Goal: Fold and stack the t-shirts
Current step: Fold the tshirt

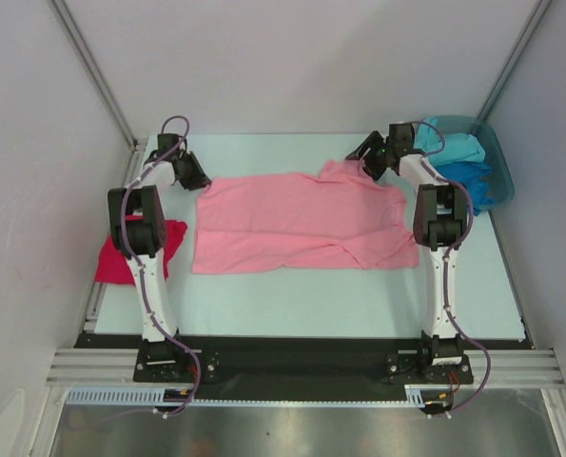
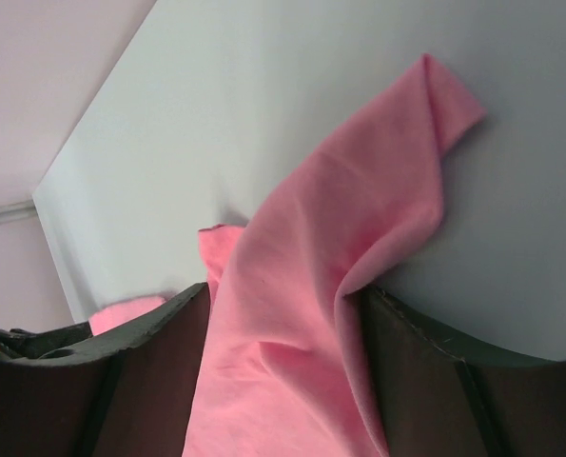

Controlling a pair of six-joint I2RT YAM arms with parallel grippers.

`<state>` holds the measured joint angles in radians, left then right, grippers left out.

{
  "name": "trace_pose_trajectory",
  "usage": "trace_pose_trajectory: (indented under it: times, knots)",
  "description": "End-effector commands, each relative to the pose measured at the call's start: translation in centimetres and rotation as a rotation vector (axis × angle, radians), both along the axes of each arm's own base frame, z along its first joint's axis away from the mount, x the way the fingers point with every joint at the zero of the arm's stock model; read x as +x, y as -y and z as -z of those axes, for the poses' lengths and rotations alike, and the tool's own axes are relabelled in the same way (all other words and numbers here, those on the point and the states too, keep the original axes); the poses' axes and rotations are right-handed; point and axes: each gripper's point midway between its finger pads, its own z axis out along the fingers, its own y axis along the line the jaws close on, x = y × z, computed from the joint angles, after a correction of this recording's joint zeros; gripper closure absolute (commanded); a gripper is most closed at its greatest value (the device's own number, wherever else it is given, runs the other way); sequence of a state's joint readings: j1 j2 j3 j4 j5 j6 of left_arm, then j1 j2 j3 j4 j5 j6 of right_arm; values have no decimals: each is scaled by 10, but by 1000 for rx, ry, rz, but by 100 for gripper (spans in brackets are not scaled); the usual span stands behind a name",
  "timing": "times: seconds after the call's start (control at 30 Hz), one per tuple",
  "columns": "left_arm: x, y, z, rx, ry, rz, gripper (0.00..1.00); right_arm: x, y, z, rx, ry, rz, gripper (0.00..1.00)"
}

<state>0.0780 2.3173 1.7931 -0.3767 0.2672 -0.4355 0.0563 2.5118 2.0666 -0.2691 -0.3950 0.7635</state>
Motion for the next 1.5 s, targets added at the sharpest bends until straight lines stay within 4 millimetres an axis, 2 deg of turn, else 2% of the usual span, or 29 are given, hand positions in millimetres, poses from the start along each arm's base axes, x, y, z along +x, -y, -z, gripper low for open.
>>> trace_pose_trajectory:
  times: [0.0,0.1,0.2,0.23,0.33,0.4,0.6,0.7,0.73,0.83,0.87,0.9,0.93,0.97,1.03,1.07,1.13,1.17,1.23,1.27,1.33,1.37,1.47]
  knots:
    - [-9,13,-12,-4,-5,37,72,-7,-9,11,-14,-32,-34,30]
    - [-12,12,-9,1,-14,35,74,-7,-4,8,-27,-23,-19,37]
    - [-14,11,-8,9,-18,33,81,-8,2,6,-52,-19,-8,56]
    - [-15,11,-8,7,-20,32,86,-9,4,7,-61,-20,0,71]
    - [-16,10,-8,10,-20,30,95,-10,8,4,-81,-11,6,94]
    - [-16,10,-9,15,-18,31,98,-12,10,3,-87,-2,9,100]
    - [-20,2,-11,52,-14,9,100,-17,14,11,-101,-10,16,100]
    - [-19,-10,-21,108,10,-37,100,-17,16,10,-101,-8,23,100]
    - [-18,-13,-32,122,44,-49,100,-17,16,6,-104,0,23,100]
    - [-17,-21,-48,162,107,-81,100,-17,21,2,-117,12,41,100]
    - [-15,-21,-65,165,148,-86,100,-13,22,-11,-122,52,47,100]
    - [-14,-20,-73,164,175,-85,100,-13,24,-16,-124,68,56,100]
    - [-12,-20,-80,159,201,-83,100,-17,26,-13,-127,68,64,100]
    - [-10,-19,-90,158,223,-84,100,-12,26,-31,-120,121,74,100]
    - [-7,-16,-101,140,247,-80,100,-13,28,-34,-125,154,85,100]
    - [-7,-15,-107,134,259,-81,100,-12,28,-50,-127,190,87,100]
    - [-5,-11,-115,121,281,-81,100,-10,28,-63,-130,250,94,100]
    - [-5,-9,-115,117,282,-77,100,-13,28,-60,-132,251,92,100]
    - [-5,-5,-118,111,294,-68,100,-13,29,-72,-132,301,94,100]
    - [-5,-3,-119,109,297,-64,100,-17,29,-67,-132,295,92,100]
    - [-7,1,-118,107,302,-59,100,-17,29,-76,-125,329,92,100]
    - [-7,2,-119,103,304,-57,100,-20,30,-70,-126,323,93,100]
    - [-12,7,-118,82,306,-52,100,-20,29,-74,-125,349,97,100]
